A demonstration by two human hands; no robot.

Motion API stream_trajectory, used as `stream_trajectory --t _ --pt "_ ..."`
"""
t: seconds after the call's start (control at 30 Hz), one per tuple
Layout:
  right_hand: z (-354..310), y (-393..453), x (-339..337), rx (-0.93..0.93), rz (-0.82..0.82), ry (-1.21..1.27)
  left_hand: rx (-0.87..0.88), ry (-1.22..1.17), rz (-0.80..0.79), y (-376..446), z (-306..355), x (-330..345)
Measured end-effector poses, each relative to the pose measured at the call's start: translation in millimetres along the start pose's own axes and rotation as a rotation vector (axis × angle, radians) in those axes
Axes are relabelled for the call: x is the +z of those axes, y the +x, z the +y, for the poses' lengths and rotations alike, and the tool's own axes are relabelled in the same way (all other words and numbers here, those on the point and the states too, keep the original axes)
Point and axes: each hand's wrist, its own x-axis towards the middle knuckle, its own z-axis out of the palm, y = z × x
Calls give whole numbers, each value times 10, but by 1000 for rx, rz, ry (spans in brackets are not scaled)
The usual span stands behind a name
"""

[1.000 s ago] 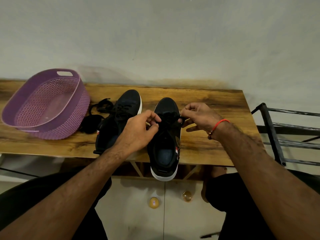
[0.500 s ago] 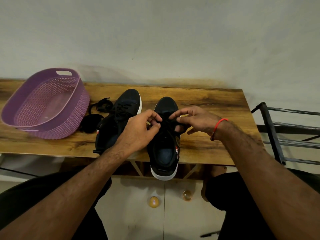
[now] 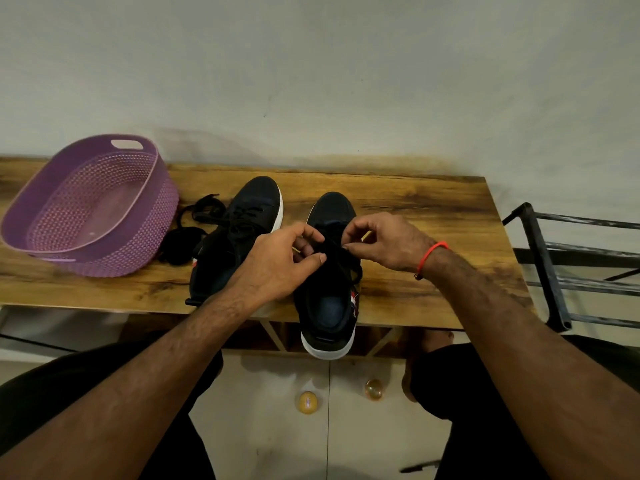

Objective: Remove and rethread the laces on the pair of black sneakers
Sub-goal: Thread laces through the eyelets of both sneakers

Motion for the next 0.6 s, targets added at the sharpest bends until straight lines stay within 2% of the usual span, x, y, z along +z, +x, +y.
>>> stream_trajectory --t 0.37,0.6 --pt "11 20 42 -131 46 -141 86 102 -2 -41 40 -36" --pt "24 23 9 -112 66 -208 81 191 -49 -29 21 -28"
